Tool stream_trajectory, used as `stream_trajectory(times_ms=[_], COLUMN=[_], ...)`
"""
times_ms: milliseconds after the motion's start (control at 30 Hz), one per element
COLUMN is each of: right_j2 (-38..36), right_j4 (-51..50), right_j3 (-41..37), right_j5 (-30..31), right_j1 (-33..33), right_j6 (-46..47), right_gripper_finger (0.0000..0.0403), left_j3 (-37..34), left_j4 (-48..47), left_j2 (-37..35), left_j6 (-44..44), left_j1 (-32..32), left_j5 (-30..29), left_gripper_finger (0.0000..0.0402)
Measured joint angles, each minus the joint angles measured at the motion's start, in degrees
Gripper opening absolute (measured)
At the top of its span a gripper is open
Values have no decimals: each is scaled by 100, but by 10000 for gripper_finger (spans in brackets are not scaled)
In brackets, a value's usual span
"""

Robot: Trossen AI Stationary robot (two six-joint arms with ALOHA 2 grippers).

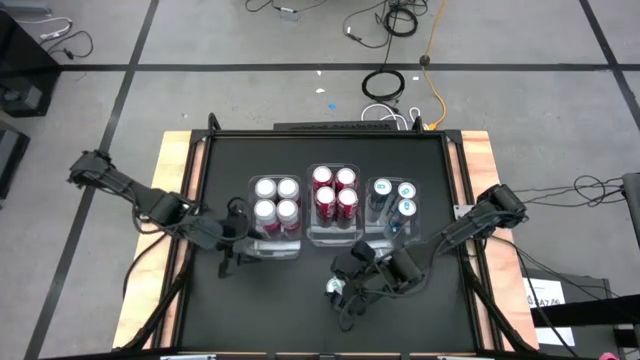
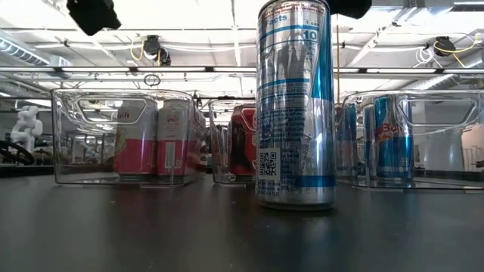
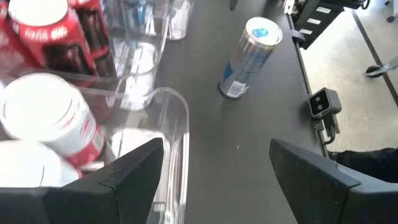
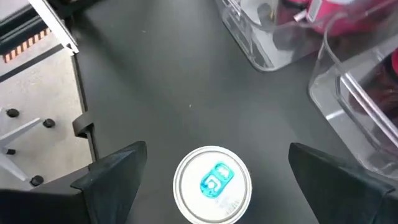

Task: Sort soda cans
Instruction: Put the silver blue soda can into the middle right transparent bin

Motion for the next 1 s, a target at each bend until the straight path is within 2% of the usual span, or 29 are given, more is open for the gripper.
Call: stream_trajectory(times_ms=[200,567,1000], right_j2=[62,260,517], right_j4=[-36,-155,-185], right_j3=[0,0,0], right_j5=[-36,-35,-186], right_j1=[-43,3,4], right_j6=[46,-874,-843], right_gripper_finger=[384,384,384], left_j3=[-164,-223,-223], left_j4=[-9,-7,-18], left_j2=[-79,-79,-79], left_j6=[-90,-88,-42], left_j1=[0,0,0], left_j5=[40,44,46], left_gripper_finger=[305,305,305])
